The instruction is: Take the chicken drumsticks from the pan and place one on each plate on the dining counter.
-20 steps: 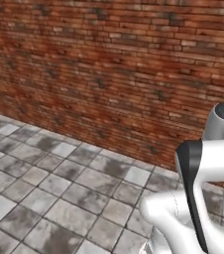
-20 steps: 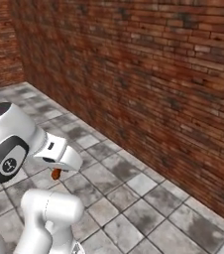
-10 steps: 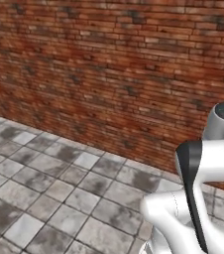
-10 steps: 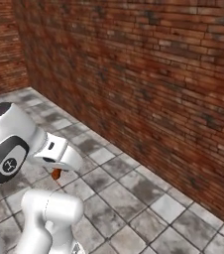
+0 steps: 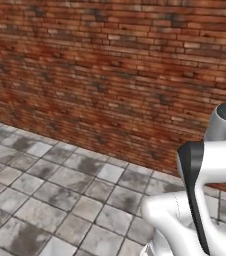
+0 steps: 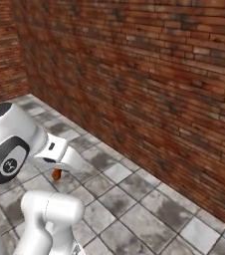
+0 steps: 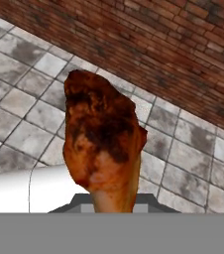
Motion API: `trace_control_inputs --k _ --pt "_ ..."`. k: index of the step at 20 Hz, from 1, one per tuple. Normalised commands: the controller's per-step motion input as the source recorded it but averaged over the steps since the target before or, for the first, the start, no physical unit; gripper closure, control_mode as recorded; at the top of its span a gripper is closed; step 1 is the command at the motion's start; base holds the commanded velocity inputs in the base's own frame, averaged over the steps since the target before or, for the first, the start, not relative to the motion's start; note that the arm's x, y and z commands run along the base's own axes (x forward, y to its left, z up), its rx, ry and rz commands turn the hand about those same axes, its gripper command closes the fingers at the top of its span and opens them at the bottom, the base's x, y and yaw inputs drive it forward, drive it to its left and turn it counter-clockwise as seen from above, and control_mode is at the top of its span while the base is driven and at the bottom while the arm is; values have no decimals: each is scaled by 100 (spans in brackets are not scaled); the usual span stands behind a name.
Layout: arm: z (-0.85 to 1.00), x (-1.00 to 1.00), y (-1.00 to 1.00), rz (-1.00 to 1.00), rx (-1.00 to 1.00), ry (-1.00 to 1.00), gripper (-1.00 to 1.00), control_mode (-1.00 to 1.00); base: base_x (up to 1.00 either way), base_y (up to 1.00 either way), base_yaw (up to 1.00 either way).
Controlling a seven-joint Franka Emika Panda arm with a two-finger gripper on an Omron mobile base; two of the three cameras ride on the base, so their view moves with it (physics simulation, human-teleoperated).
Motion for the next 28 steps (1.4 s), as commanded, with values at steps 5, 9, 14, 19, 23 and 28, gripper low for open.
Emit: trace_control_inputs --k 5,9,14,19,23,28 --pt "0 0 0 0 0 0 100 100 100 100 -10" --pt "0 0 0 0 0 0 100 100 100 100 -10" --pt "0 0 0 0 0 0 100 100 100 100 -11" --pt "0 0 0 0 0 0 100 100 100 100 -4" --pt "0 0 0 0 0 0 100 100 100 96 12" --pt "0 0 0 0 0 0 100 100 100 59 27"
